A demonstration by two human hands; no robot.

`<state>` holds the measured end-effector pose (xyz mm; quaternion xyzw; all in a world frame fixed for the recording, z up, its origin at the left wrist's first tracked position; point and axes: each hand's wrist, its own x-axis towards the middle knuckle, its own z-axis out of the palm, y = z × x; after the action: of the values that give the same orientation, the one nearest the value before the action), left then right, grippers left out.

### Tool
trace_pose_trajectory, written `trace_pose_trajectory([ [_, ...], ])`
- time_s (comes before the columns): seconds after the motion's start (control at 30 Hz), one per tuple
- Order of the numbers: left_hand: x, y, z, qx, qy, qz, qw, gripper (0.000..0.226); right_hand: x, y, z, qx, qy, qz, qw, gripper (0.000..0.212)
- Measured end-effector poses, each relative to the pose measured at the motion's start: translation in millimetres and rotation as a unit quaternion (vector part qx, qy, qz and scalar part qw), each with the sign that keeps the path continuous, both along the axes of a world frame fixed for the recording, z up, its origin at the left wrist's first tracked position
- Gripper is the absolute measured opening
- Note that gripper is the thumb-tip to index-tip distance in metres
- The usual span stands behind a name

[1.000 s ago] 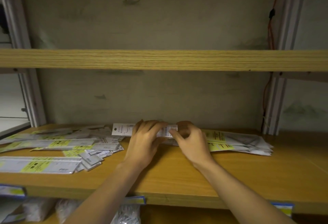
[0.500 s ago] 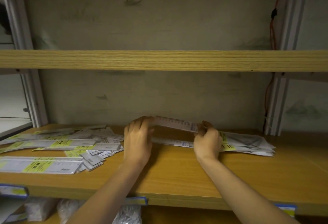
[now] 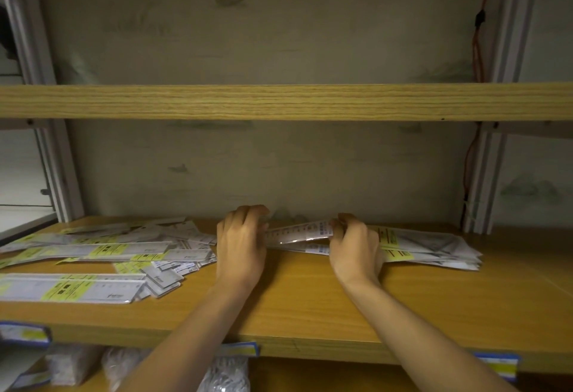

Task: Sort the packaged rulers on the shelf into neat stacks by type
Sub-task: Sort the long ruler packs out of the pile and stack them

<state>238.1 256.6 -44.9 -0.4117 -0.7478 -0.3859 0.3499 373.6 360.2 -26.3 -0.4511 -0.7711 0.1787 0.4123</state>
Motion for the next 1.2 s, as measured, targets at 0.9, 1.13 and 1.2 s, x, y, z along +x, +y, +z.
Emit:
trace_pose_trajectory([
  [0.9, -7, -12, 20, -0.01, 0.007, -0.047, 0.999, 0.012, 1, -15, 13, 0.055, 0.004, 0.027, 0.998, 0.026],
  [1.13, -44, -46, 31, -0.025, 0.013, -0.064, 0.998, 0.01, -21, -36, 30, 0.059, 0.029, 0.009, 0.998, 0.024],
  [1.2, -57, -57, 35, -0.034, 0.023, -0.079, 0.996, 0.009, -30, -47, 34, 0.056, 0.03, -0.001, 0.998, 0.024],
])
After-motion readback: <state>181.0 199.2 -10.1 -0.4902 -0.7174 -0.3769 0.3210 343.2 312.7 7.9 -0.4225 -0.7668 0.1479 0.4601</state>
